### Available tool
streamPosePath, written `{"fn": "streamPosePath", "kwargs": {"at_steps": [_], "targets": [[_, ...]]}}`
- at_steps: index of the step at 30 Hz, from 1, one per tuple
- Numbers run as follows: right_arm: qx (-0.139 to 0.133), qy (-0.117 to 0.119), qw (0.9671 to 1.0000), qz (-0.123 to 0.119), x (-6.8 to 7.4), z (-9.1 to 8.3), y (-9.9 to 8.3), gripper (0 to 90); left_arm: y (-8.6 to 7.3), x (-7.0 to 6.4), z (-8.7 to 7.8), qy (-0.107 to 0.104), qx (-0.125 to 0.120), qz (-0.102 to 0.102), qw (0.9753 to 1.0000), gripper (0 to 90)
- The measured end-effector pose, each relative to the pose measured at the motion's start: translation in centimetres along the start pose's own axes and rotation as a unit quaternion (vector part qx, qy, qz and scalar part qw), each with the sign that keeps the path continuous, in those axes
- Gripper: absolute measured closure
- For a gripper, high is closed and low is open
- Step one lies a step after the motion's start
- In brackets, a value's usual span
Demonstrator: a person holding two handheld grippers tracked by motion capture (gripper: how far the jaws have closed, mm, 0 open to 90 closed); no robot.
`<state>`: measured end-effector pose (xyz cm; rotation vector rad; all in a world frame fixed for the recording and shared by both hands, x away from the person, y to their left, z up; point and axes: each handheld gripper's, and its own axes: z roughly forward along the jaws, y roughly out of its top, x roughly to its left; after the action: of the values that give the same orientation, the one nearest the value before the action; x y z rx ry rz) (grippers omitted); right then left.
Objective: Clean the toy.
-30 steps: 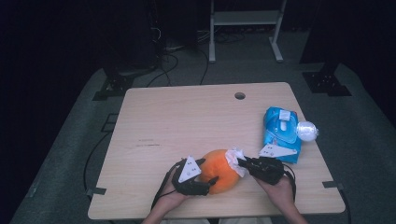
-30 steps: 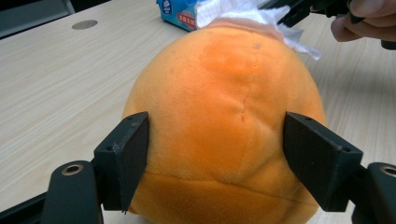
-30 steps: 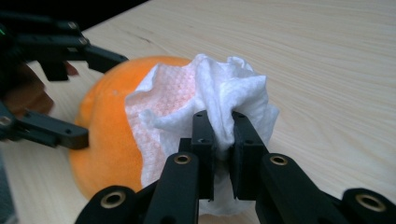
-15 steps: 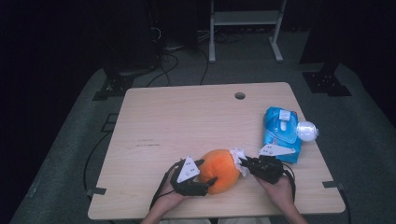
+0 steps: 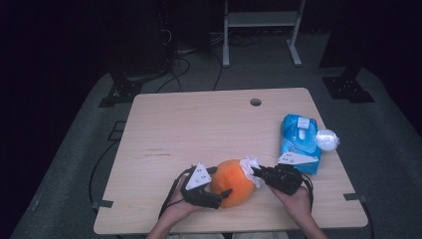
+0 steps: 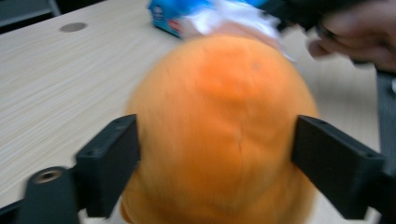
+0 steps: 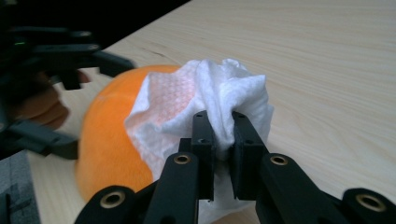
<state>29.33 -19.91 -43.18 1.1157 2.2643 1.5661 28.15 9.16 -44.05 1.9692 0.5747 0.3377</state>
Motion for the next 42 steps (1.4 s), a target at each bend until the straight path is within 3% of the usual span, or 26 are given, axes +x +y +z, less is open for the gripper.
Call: {"fn": "streamPosePath", "kwargs": {"at_steps": [3,5,6,7,9,10,12,13,15,17,19,21,22,23,25,29,33,34,36,37,39,41,42], "targets": [[-0.002,0.003,1.0,0.002,0.1,0.3,0.2,80.8,-0.3,-0.2,0.6,-0.006,0.008,0.001,0.9999,16.4],[-0.007,0.005,0.9998,0.016,-0.1,0.4,0.2,81.0,0.3,-0.8,0.7,0.019,0.015,0.041,0.9989,27.2],[-0.013,0.009,0.9995,0.026,-0.2,0.3,0.2,81.0,0.3,-0.8,0.7,0.019,0.015,0.041,0.9989,32.0],[-0.018,0.009,0.9993,0.031,-0.3,0.3,0.3,81.0,0.9,-1.8,0.7,0.056,0.01,0.087,0.9946,33.7],[-0.027,0.011,0.999,0.034,-0.3,0.1,0.5,81.0,1.2,-2.7,0.7,0.089,0.016,0.141,0.9858,35.1],[-0.031,0.015,0.9988,0.035,-0.2,0.0,0.6,81.0,1.3,-2.9,0.8,0.092,0.02,0.153,0.9838,35.2],[-0.03,0.019,0.999,0.029,0.0,0.1,0.6,81.0,1.2,-3.3,0.8,0.077,0.025,0.158,0.984,33.4],[-0.025,0.017,0.9993,0.024,0.0,0.2,0.5,81.0,1.2,-3.3,0.8,0.064,0.028,0.157,0.9851,30.8],[-0.018,0.015,0.9994,0.027,-0.2,0.5,0.1,81.0,1.3,-2.8,0.3,0.034,0.015,0.13,0.9909,24.6],[-0.014,0.013,0.9996,0.021,-0.2,0.5,-0.1,81.1,1.5,-1.9,-0.1,0.039,-0.007,0.082,0.9958,19.5],[-0.016,0.025,0.9995,0.01,0.5,0.3,0.1,81.0,1.4,-1.0,0.0,0.061,-0.005,0.056,0.9966,14.6],[-0.016,0.032,0.9992,-0.018,1.7,0.4,0.4,80.8,0.7,-0.4,0.3,0.045,0.007,0.015,0.9989,13.5],[-0.013,0.03,0.9989,-0.033,2.2,0.4,0.5,80.8,0.4,-0.4,0.4,0.036,0.004,0.007,0.9993,15.3],[-0.01,0.027,0.9988,-0.039,2.2,0.4,0.5,80.9,0.2,-0.5,0.3,0.036,0.002,0.017,0.9992,19.6],[-0.01,0.024,0.9994,-0.022,1.5,0.4,0.3,80.9,0.3,-1.1,0.3,0.04,0.012,0.042,0.9983,25.9],[0.003,-0.004,1.0,0.008,-0.1,0.4,-0.3,80.7,0.5,-2.6,0.6,0.04,0.022,0.084,0.9955,27.7],[0.008,-0.015,0.9999,0.001,-0.3,0.4,-0.2,80.7,0.6,-2.5,0.2,0.007,0.025,0.1,0.9946,23.0],[0.006,-0.01,0.9999,0.002,-0.3,0.4,-0.2,80.7,0.7,-2.1,0.0,0.003,0.021,0.092,0.9955,21.1],[0.003,-0.005,1.0,-0.001,-0.3,0.5,-0.2,80.7,0.9,-1.2,-0.3,0.013,0.006,0.053,0.9985,17.8],[0.002,-0.006,1.0,-0.002,-0.3,0.5,-0.2,80.8,0.9,-0.9,-0.2,0.029,0.009,0.038,0.9988,14.1],[0.001,-0.005,1.0,0.001,-0.3,0.6,-0.1,80.8,0.7,-0.6,0.4,0.036,0.018,0.022,0.999,10.3],[0.001,-0.004,1.0,0.005,-0.1,0.6,0.0,80.8,0.3,-1.0,1.1,0.039,0.023,0.025,0.9987,10.5],[0.0,-0.005,1.0,0.003,0.0,0.6,0.1,80.8,0.3,-1.4,1.2,0.045,0.022,0.043,0.9978,14.8]]}}
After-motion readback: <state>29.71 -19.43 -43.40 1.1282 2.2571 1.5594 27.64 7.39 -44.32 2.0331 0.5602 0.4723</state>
